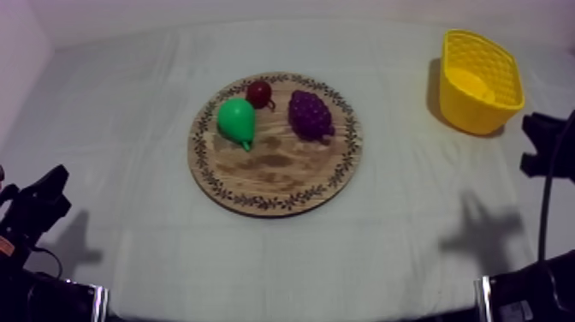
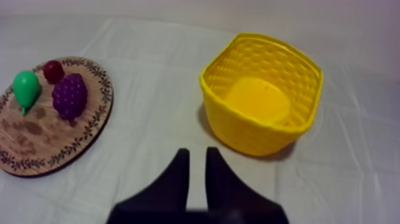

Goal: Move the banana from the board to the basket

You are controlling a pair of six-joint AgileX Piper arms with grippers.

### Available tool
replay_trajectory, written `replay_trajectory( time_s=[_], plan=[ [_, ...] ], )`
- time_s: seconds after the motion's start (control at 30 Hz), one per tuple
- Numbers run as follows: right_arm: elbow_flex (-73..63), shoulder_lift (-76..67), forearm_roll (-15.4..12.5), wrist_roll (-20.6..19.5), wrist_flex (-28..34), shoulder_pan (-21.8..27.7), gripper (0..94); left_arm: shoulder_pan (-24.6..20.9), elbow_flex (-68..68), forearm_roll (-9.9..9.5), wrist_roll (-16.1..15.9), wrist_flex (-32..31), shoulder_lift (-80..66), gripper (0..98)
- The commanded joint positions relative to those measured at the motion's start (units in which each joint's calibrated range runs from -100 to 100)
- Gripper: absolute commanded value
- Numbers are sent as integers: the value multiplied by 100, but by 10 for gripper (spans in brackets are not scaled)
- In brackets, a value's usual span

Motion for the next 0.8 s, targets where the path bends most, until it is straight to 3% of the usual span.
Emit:
replay_trajectory(
  time_s=[0.0, 0.53, 0.77],
  plan=[
    [655, -615, 23, -10, 17, 6, 58, 1, 3, 0, -1, 5, 0, 1],
    [1641, -1744, 247, -409, 273, 69, 6, 1, 3, 0, 2, 5, 0, 1],
    [1789, -1755, 394, 101, -222, 48, 6, 1, 3, 0, 2, 5, 0, 1]
  ],
)
